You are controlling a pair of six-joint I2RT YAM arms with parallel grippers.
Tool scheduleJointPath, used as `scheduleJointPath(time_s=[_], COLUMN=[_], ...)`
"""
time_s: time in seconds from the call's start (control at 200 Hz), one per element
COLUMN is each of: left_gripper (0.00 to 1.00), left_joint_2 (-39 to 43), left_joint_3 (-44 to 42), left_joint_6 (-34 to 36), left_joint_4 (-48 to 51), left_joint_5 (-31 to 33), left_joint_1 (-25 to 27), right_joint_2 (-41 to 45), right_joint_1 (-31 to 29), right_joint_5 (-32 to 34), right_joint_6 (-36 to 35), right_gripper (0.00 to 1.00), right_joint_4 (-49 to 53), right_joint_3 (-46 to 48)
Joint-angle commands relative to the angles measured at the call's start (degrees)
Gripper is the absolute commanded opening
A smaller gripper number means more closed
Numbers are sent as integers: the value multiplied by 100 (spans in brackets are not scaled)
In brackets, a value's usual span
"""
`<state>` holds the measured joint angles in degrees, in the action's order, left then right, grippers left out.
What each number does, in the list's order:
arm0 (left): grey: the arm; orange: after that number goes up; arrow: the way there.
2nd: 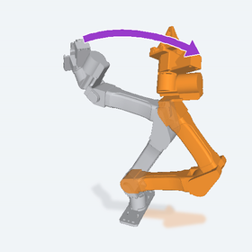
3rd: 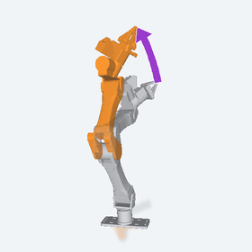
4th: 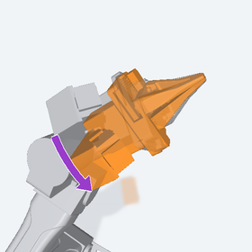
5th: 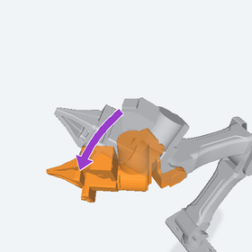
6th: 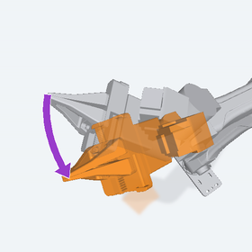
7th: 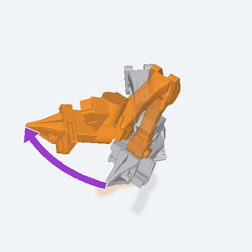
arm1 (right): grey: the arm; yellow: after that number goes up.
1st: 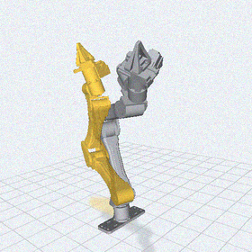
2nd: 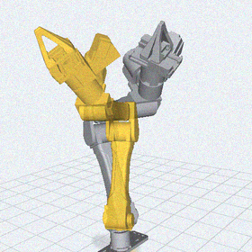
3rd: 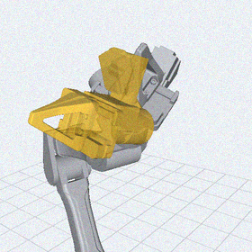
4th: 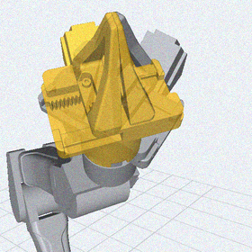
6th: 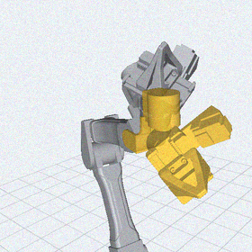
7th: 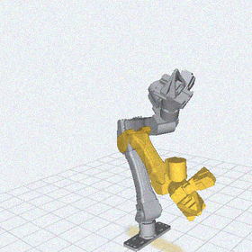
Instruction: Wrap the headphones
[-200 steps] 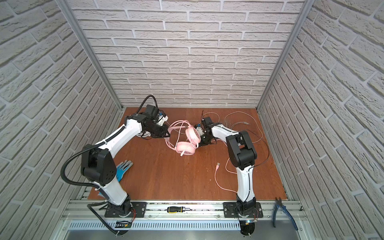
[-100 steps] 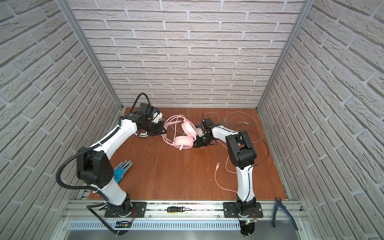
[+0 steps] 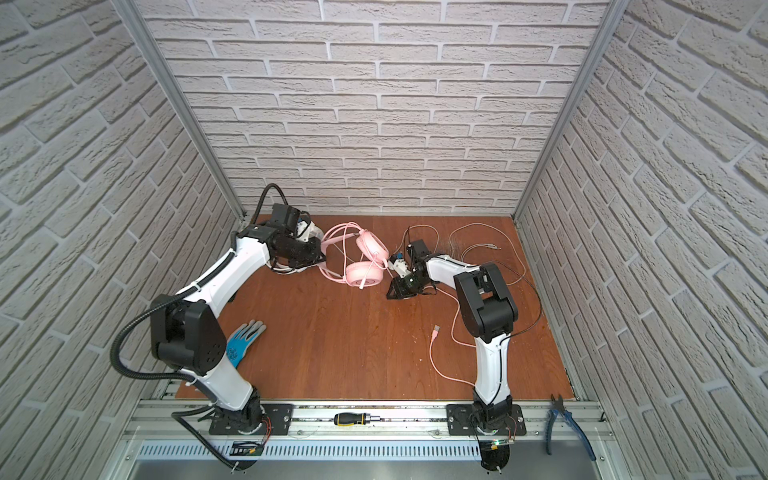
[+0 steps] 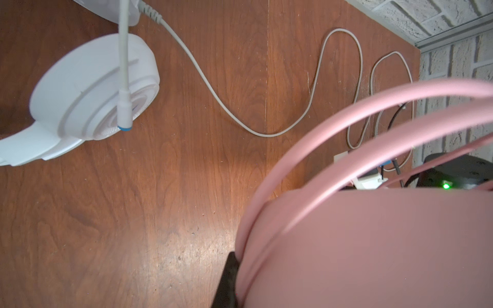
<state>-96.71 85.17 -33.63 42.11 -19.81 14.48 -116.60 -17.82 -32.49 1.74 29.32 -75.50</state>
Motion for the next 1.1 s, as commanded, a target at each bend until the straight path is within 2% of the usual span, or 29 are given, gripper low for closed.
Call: scheduleJointPath(time_s=[0.0,0.675,1.095], left_gripper=[0,0,0], left_joint_2=[126,55,167], left_joint_3=[321,598,282], left_joint_6=[-279,-443,-857], left_joint_4=[-457,-521,-868], left_joint_5=[-93,199,65], left_joint_1=[-96,-381,-625], right_joint_2=[-70,49,83], right_joint_1=[10,-1,-24], right_joint_5=[453,480,489], right_joint_6=[-42,-90,37], right_gripper=[33,30,33], right_joint_4=[513,645,565], right_joint_3=[306,644,844])
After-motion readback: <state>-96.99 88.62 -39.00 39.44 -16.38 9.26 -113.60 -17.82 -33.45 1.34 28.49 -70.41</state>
